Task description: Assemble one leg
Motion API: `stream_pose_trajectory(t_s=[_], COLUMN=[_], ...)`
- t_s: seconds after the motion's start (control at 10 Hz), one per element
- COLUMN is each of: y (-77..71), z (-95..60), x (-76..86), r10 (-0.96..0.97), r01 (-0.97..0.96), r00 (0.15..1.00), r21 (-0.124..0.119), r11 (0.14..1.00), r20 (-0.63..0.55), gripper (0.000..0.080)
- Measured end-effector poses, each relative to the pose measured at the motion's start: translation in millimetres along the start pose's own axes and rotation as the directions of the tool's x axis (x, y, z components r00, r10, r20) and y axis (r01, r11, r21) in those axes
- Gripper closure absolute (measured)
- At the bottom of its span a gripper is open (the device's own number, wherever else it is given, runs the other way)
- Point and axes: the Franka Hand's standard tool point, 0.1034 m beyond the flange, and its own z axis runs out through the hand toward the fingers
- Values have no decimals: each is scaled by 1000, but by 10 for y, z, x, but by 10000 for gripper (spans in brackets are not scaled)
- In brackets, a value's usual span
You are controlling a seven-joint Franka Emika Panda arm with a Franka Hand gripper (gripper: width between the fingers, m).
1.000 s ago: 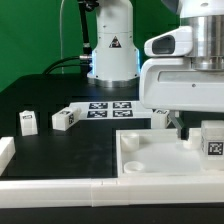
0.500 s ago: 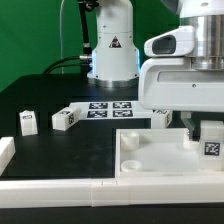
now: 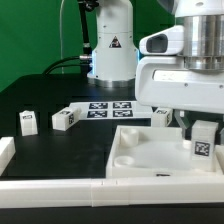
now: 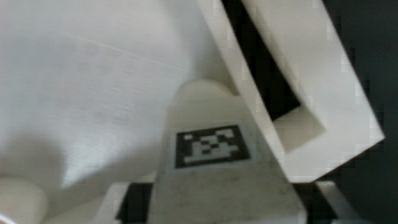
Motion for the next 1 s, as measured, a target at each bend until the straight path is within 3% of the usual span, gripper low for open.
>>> stream_pose_trajectory(t_s=[0.2, 0.6, 0.8, 0.9, 1.0], y=[118, 183, 183, 182, 182], z=[2, 8, 9, 9, 9], x=[68, 107, 106, 106, 106], r10=[110, 139, 140, 140, 140], r01=[-110, -140, -140, -140, -140], r00=[994, 990, 990, 990, 990], r21=[-26, -32, -32, -31, -31], r11=[994, 990, 990, 990, 990], r20=[-15, -21, -21, -21, -21], gripper=[491, 489, 256, 256, 169])
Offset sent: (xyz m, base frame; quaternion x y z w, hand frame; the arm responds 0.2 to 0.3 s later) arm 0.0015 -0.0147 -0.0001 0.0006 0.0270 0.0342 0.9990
